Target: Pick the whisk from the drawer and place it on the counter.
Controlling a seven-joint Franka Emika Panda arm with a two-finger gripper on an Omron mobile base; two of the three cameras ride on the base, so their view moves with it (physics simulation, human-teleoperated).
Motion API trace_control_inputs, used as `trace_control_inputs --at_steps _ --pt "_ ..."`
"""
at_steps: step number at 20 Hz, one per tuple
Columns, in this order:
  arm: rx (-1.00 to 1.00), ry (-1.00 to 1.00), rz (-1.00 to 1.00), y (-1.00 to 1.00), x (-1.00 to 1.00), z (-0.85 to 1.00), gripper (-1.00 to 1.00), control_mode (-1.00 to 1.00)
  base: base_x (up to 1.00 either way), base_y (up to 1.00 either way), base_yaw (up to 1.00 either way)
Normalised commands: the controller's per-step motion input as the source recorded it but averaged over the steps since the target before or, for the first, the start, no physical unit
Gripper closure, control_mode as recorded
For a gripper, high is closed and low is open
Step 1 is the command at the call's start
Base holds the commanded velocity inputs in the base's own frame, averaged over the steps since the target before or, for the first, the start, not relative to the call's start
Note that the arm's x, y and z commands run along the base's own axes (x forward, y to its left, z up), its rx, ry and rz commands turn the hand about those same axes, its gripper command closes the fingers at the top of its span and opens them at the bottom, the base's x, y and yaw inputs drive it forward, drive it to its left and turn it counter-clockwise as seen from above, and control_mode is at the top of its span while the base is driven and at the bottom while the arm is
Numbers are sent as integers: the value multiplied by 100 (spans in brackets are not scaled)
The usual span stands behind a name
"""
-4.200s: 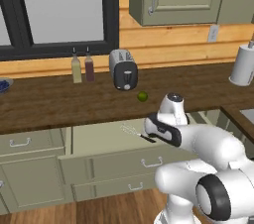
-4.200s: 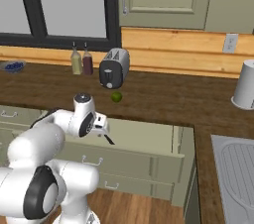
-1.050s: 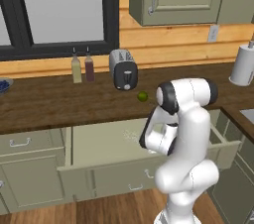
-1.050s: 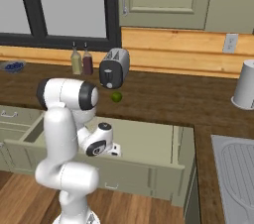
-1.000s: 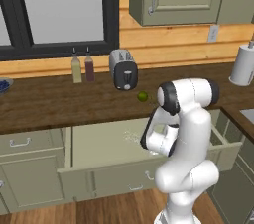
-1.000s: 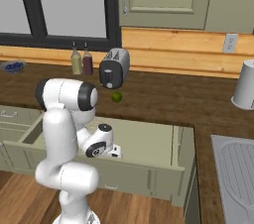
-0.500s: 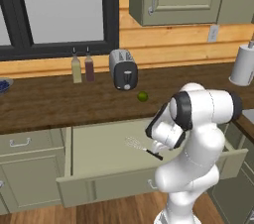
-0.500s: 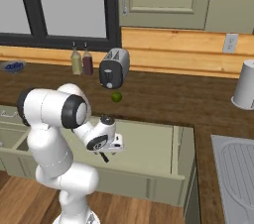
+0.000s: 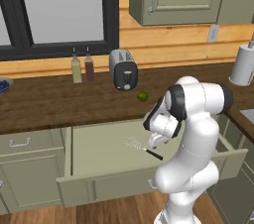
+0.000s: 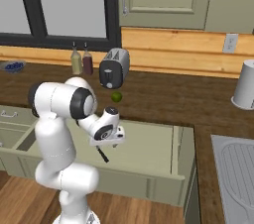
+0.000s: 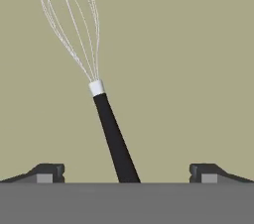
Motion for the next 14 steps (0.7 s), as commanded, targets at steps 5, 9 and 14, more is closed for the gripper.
trace_control_inputs --at_steps 5,9,14 --pt "-2 -8 3 24 -4 -42 -100 -100 0 0 0" --pt "-3 -6 0 30 -6 -39 -100 -100 0 0 0" --pt "-1 0 0 19 12 -26 -100 -100 0 0 0"
